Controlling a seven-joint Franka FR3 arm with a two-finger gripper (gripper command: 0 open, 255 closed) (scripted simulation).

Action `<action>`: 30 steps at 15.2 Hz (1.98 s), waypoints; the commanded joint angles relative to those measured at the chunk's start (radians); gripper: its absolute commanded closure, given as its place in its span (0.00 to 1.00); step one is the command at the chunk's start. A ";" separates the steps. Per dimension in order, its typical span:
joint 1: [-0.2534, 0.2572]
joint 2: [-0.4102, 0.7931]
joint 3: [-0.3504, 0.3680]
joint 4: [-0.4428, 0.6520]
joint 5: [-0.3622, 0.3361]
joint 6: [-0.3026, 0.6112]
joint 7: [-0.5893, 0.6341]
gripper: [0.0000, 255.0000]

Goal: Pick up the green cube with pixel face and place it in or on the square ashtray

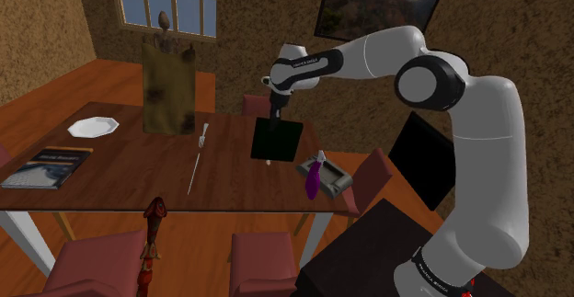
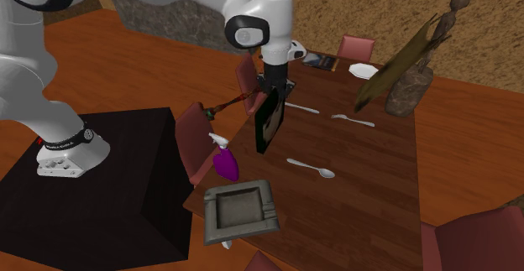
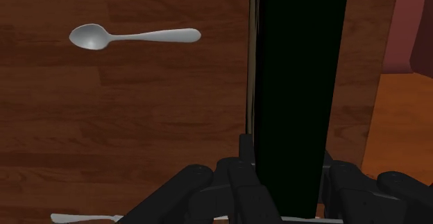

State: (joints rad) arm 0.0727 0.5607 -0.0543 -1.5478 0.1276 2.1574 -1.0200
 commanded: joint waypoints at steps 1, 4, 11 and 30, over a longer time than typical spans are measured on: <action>-0.012 -0.032 -0.004 -0.032 0.002 -0.001 -0.018 1.00; -0.049 -0.104 -0.016 -0.118 0.007 0.009 -0.071 1.00; -0.133 -0.244 -0.054 -0.264 0.017 0.004 -0.201 1.00; -0.273 -0.346 -0.140 -0.419 0.037 0.032 -0.444 1.00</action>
State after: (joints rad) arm -0.1996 0.2060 -0.1946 -1.9635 0.1609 2.1756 -1.4603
